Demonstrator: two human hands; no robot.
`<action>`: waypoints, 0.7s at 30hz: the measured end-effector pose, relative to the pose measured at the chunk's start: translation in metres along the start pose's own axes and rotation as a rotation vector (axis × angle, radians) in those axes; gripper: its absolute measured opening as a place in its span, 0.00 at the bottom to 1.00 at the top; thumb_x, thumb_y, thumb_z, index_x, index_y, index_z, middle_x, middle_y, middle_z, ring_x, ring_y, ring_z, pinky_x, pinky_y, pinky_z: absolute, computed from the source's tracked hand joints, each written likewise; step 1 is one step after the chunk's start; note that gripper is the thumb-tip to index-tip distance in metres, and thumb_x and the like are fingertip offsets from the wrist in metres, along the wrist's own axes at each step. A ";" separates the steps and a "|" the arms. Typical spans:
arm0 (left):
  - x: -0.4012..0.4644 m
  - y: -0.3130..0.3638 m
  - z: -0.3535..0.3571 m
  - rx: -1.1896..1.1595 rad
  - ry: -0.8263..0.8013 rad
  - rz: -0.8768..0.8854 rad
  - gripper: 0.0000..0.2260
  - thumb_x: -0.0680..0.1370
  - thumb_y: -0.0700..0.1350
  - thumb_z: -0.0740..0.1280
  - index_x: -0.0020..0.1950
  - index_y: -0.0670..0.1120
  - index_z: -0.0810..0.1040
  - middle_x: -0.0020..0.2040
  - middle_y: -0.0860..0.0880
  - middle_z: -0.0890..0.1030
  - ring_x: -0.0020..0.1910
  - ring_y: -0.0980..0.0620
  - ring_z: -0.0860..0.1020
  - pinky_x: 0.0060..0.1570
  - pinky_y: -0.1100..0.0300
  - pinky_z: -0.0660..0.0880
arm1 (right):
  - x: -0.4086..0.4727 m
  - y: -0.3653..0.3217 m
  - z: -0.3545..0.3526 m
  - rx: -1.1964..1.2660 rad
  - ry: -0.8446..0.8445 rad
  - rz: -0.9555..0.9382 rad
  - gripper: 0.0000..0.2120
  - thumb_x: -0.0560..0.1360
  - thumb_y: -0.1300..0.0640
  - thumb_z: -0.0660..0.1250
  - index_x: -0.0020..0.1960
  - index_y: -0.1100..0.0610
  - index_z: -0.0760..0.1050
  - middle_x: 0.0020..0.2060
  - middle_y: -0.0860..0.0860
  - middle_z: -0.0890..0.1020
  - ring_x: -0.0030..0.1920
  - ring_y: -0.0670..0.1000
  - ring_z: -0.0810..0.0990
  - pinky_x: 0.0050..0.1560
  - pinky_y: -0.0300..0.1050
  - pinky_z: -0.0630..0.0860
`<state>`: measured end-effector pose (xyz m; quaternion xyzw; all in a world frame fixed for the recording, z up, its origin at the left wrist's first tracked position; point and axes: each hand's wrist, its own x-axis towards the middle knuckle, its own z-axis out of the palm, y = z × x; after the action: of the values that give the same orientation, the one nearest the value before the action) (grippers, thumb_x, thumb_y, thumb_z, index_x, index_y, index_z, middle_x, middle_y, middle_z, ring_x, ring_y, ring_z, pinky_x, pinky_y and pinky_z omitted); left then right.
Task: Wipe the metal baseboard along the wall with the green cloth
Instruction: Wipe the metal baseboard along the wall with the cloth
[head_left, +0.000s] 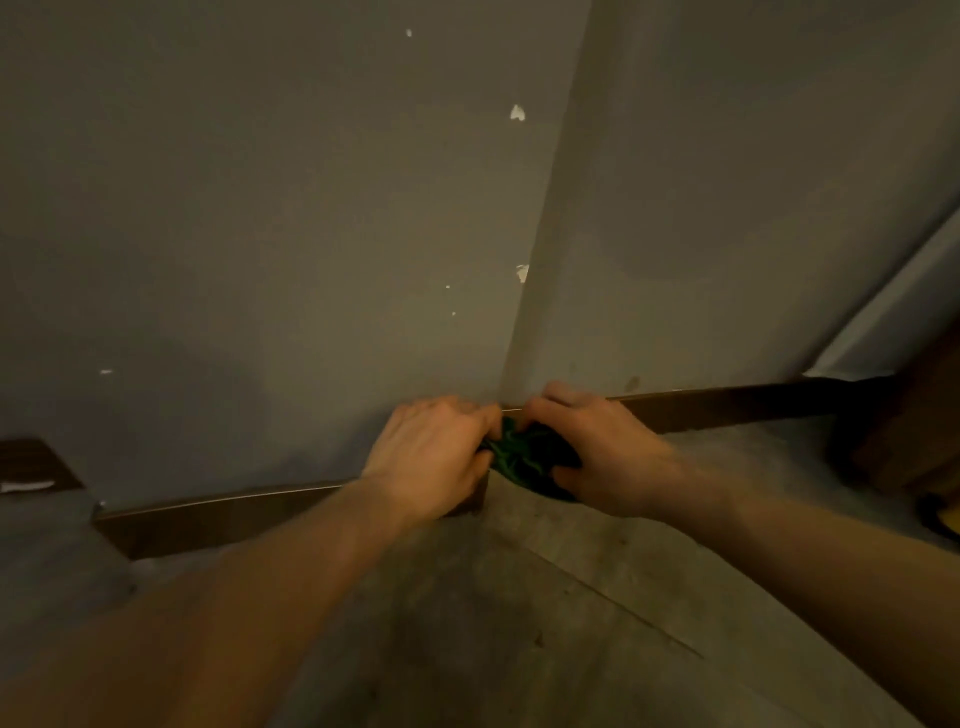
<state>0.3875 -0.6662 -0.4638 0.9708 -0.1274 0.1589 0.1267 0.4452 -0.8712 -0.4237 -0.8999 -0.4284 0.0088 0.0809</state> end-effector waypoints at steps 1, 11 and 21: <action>0.000 0.008 0.012 -0.005 -0.015 -0.012 0.07 0.75 0.51 0.67 0.51 0.55 0.72 0.50 0.52 0.82 0.50 0.45 0.79 0.43 0.53 0.71 | -0.006 0.012 0.010 0.012 0.000 -0.005 0.24 0.68 0.59 0.72 0.59 0.44 0.68 0.54 0.45 0.72 0.51 0.49 0.74 0.47 0.43 0.71; 0.024 0.067 0.130 -0.064 0.034 -0.246 0.09 0.76 0.51 0.68 0.52 0.58 0.70 0.50 0.56 0.81 0.51 0.53 0.76 0.42 0.58 0.64 | -0.037 0.109 0.093 0.134 0.022 -0.015 0.27 0.70 0.60 0.69 0.64 0.41 0.66 0.56 0.43 0.68 0.53 0.48 0.73 0.47 0.47 0.76; 0.045 0.063 0.190 -0.072 0.035 -0.405 0.15 0.74 0.50 0.71 0.56 0.58 0.69 0.54 0.54 0.79 0.55 0.50 0.76 0.46 0.55 0.72 | -0.016 0.151 0.138 0.097 0.035 -0.003 0.26 0.71 0.62 0.68 0.67 0.47 0.71 0.60 0.50 0.70 0.58 0.56 0.71 0.55 0.53 0.76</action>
<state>0.4634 -0.7891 -0.6098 0.9686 0.0672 0.1422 0.1927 0.5401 -0.9580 -0.5839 -0.8943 -0.4274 0.0138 0.1320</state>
